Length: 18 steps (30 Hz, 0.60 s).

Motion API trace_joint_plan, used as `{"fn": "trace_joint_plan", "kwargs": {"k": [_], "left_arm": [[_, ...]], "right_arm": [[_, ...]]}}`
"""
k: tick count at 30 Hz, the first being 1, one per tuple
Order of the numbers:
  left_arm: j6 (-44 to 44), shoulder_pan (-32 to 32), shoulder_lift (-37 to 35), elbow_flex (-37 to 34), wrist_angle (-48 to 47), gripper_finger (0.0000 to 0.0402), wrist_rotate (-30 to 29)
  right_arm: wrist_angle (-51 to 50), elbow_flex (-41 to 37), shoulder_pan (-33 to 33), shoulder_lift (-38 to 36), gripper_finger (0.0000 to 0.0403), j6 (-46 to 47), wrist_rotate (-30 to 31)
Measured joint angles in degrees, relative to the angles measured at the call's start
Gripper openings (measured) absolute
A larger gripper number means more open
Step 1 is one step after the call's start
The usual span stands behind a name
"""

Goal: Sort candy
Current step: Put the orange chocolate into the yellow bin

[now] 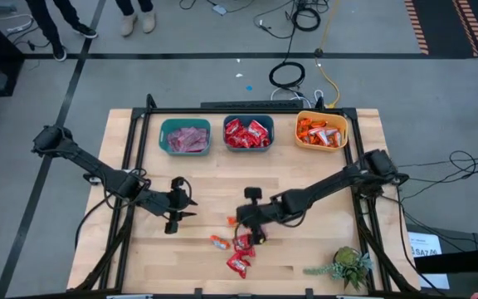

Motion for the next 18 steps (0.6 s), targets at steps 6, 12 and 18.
{"fn": "trace_joint_plan", "kwargs": {"k": [6, 12, 18], "left_arm": [[0.02, 0.02, 0.0, 0.0, -0.07, 0.0162, -0.02], [0.04, 0.02, 0.0, 0.0, -0.08, 0.0162, -0.03], [0.02, 0.02, 0.0, 0.0, 0.33, 0.0162, -0.04]], "right_arm": [[-0.65, -8.6, -1.34, -11.82, 0.0023, 0.81, 6.45], [-0.44, -20.42, -3.63, -27.87, 0.0022, 8.23, 15.87], [-3.49, -28.28, -11.18, -41.49, 0.0021, 15.54, 25.92]]}}
